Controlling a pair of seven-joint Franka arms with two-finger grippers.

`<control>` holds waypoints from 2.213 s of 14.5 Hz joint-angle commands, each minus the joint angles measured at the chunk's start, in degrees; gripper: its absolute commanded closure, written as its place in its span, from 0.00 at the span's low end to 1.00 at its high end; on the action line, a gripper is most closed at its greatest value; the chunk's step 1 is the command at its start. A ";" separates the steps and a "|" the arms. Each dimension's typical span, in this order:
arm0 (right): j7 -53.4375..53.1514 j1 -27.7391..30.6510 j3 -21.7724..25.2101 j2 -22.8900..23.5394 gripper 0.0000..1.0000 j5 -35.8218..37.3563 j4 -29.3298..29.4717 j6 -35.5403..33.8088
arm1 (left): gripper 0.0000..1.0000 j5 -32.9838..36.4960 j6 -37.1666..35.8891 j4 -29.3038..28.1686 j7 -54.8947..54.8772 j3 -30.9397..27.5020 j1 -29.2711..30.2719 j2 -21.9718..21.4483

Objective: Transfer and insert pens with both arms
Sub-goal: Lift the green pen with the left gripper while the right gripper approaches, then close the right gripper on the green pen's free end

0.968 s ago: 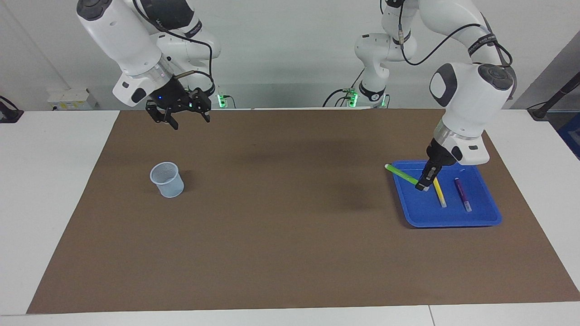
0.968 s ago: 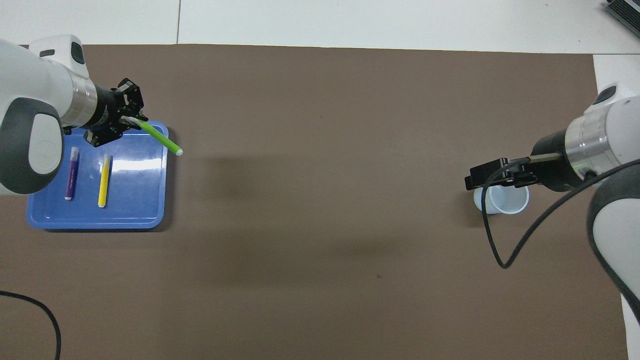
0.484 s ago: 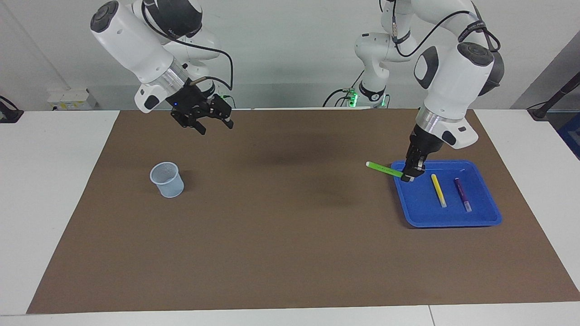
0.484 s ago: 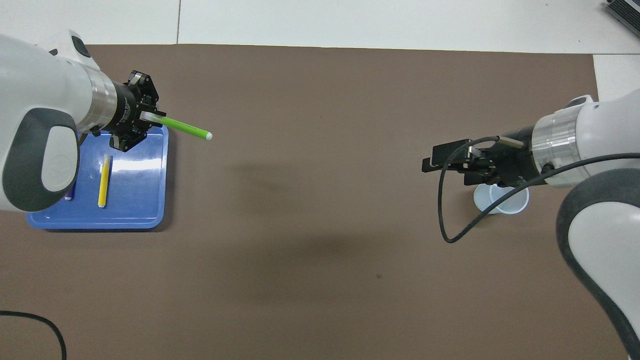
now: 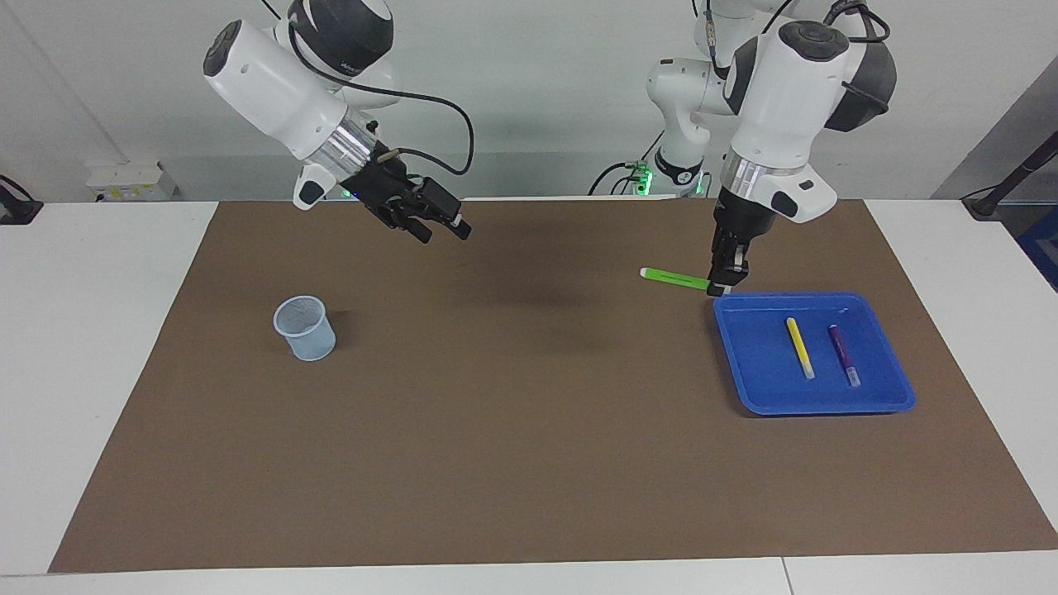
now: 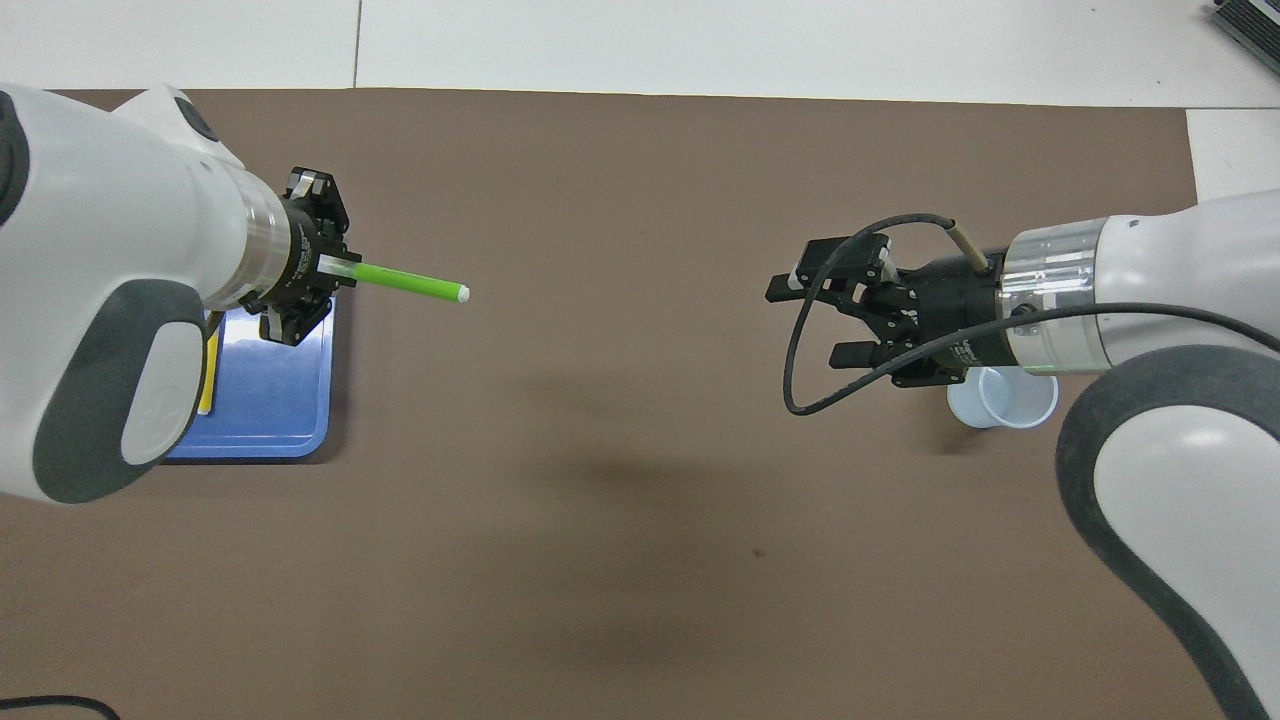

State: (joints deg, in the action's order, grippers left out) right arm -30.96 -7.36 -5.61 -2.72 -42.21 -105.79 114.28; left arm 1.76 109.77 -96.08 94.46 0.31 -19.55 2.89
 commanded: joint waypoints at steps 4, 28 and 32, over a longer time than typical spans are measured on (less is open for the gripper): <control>-4.35 -6.60 0.08 -0.62 0.00 -7.97 -3.37 12.88 | 1.00 2.19 -1.93 -0.51 11.53 -0.58 -4.79 -1.92; -19.32 -23.32 -0.01 6.50 0.11 -17.81 -4.07 37.76 | 1.00 1.93 -1.58 -0.69 13.12 -0.05 -7.43 -2.89; -19.67 -24.28 -0.01 7.29 0.11 -17.81 -3.72 40.06 | 1.00 1.93 -1.67 -0.69 13.12 -0.05 -7.43 -3.06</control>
State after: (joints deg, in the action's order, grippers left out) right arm -50.17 -30.90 -5.68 3.86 -58.84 -110.20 152.85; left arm 2.75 109.15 -96.09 106.42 0.91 -26.12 1.22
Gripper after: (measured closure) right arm 0.097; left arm 0.833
